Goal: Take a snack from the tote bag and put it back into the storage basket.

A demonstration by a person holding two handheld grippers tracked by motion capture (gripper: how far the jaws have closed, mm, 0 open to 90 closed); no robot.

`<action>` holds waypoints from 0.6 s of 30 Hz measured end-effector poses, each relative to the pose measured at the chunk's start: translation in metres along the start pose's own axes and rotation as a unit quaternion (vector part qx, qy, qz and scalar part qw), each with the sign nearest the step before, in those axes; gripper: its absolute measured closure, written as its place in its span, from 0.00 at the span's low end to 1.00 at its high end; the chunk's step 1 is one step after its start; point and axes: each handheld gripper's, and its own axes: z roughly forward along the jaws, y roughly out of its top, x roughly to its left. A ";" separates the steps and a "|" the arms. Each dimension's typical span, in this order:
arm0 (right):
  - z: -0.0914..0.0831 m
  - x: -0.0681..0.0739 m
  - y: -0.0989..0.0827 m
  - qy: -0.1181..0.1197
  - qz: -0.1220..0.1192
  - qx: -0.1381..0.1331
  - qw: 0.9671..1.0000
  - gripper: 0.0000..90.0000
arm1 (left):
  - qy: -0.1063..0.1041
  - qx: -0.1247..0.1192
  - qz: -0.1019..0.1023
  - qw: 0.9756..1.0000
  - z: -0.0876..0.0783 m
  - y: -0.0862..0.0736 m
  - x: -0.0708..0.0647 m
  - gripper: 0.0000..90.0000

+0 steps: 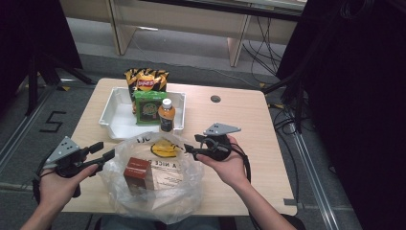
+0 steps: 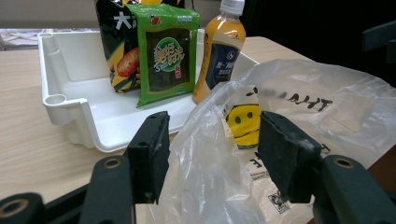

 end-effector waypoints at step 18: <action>-0.035 -0.017 -0.030 -0.015 0.001 -0.038 0.999 0.89 | 0.009 -0.014 -0.007 1.000 -0.006 0.002 -0.001 0.45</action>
